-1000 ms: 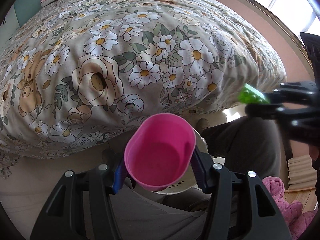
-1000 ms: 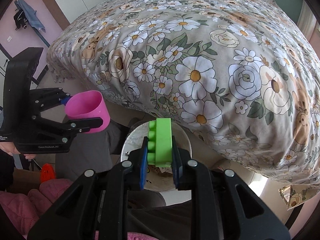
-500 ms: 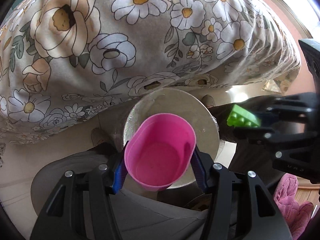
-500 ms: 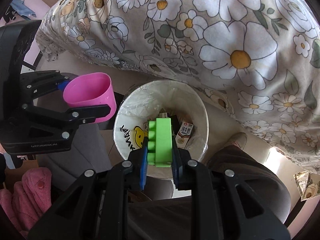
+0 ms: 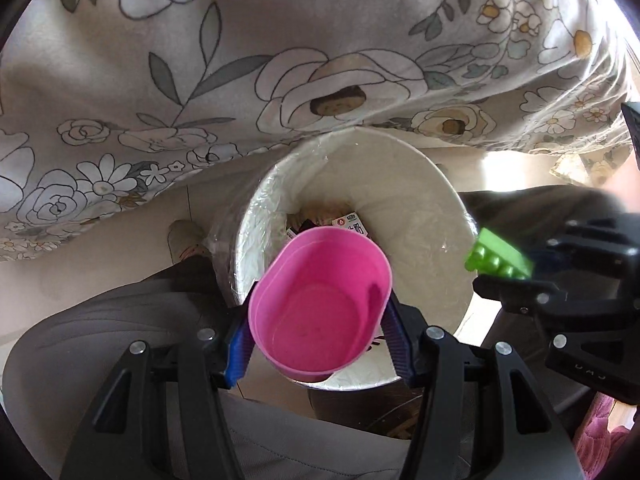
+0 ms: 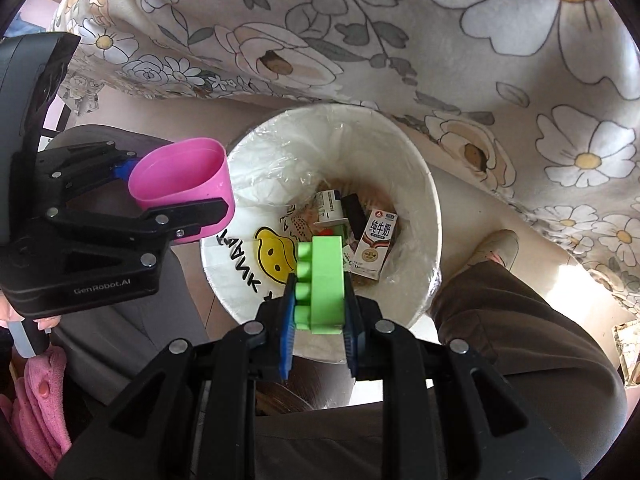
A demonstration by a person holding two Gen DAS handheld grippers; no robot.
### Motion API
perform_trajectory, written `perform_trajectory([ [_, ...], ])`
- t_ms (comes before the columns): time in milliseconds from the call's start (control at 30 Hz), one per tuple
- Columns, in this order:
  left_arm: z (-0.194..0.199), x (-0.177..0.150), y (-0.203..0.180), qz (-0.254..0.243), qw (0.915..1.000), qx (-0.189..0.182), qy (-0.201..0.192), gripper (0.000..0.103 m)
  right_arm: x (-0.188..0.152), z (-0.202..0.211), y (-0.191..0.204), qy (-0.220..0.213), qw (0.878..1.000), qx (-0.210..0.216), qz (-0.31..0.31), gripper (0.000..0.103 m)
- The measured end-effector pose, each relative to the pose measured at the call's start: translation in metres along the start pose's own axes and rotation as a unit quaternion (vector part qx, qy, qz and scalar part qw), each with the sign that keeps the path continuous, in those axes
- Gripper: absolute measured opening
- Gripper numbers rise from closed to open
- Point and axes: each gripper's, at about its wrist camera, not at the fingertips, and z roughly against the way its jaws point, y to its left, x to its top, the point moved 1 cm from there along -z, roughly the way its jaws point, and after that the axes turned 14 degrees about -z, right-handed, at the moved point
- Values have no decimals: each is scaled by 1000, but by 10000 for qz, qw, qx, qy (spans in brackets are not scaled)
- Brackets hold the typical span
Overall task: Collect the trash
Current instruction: 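Lower both tools into the bin and open them to drop cup and brick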
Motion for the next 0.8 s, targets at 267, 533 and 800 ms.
perform_trajectory([
  [267,-37,8,2,152,9993,-98,322,58,6,-32,-4,302,9994,-20,-143,22],
  [533,-72,15,-1,272,9976,-218,591,58,11,-60,-10,542,9982,-63,-264,22],
  [800,-101,20,0,279,9955,-225,879,58,13,-87,-19,834,9957,-155,-382,22],
])
